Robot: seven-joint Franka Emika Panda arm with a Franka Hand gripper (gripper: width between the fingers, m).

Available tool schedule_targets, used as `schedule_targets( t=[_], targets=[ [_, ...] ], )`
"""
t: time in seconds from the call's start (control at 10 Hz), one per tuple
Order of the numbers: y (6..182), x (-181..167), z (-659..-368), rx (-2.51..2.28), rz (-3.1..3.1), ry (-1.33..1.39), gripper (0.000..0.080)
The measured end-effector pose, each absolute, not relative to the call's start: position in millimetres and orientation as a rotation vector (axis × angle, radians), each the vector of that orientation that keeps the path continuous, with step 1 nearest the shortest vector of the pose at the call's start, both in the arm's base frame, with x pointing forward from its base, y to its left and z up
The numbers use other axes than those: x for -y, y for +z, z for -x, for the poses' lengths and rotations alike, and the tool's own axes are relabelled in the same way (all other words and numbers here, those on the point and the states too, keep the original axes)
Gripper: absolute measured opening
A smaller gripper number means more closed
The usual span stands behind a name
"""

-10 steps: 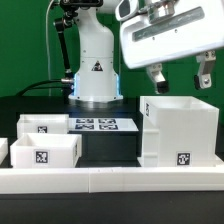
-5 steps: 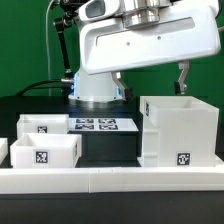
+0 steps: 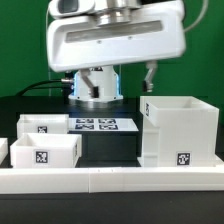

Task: Assemble drawer

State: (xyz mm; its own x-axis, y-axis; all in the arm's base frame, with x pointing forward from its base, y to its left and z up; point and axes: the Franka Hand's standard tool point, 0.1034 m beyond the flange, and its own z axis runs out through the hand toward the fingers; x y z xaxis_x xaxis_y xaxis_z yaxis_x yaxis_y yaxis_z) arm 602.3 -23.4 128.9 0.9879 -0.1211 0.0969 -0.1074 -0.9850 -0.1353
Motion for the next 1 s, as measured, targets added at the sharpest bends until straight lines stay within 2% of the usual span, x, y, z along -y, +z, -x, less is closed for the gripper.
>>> schedule_targets(
  t=[0.2, 0.4, 0.9, 1.0],
  targets=[
    [110.8, 54, -581, -0.240, 3.032, -0.171, 0.0649],
    [97.3, 77, -576, -0.186, 3.070, -0.191, 0.0649],
    [93.9, 76, -574, -0.188, 3.071, -0.183, 0.0649],
    [85.7, 82, -571, -0.126, 3.089, -0.203, 0.0649]
  ],
)
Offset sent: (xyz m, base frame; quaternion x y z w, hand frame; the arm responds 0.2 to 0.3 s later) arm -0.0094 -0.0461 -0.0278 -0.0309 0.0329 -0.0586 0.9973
